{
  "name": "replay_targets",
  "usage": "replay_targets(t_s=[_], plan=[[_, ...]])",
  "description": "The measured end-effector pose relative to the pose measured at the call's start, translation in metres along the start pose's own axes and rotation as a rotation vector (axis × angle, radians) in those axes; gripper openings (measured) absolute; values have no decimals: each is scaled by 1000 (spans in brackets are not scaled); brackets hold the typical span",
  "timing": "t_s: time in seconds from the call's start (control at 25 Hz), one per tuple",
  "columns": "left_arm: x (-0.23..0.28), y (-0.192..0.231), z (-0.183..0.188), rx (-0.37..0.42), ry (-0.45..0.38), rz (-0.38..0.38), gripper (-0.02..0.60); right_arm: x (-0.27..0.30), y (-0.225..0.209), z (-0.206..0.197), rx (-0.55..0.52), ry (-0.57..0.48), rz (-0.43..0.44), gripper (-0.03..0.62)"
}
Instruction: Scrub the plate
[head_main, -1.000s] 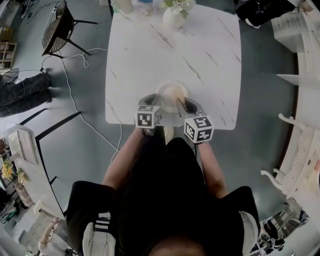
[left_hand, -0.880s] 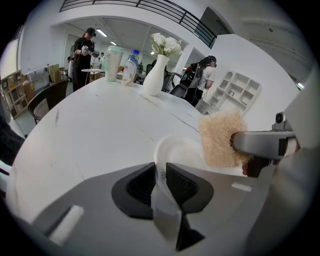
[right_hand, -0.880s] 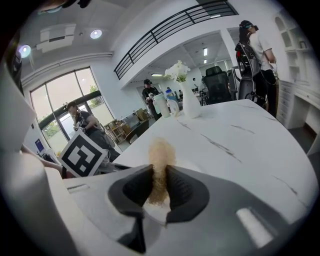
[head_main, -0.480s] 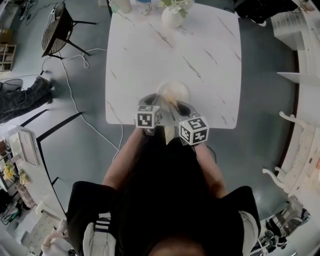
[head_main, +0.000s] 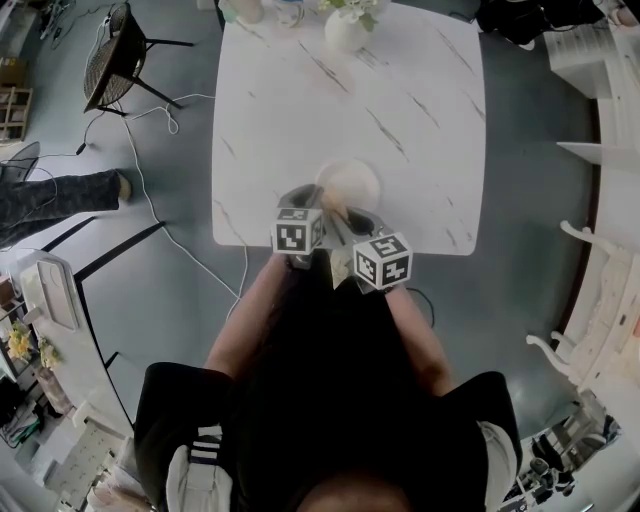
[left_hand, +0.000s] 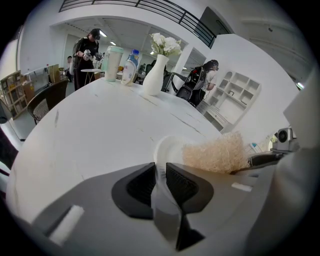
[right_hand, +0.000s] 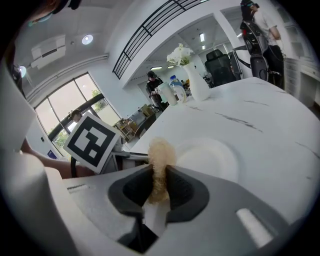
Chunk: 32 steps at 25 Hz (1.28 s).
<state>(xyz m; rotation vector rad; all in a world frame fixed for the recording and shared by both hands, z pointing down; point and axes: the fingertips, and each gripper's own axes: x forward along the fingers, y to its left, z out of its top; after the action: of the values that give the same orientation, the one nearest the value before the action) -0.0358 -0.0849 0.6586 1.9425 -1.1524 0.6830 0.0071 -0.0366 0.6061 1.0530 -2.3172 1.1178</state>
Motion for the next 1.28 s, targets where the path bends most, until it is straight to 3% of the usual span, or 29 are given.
replay_targets(t_s=[1.28], plan=[[-1,0,0,1,6,-2,74,-19,-39,-12,60,-1,-95,67]])
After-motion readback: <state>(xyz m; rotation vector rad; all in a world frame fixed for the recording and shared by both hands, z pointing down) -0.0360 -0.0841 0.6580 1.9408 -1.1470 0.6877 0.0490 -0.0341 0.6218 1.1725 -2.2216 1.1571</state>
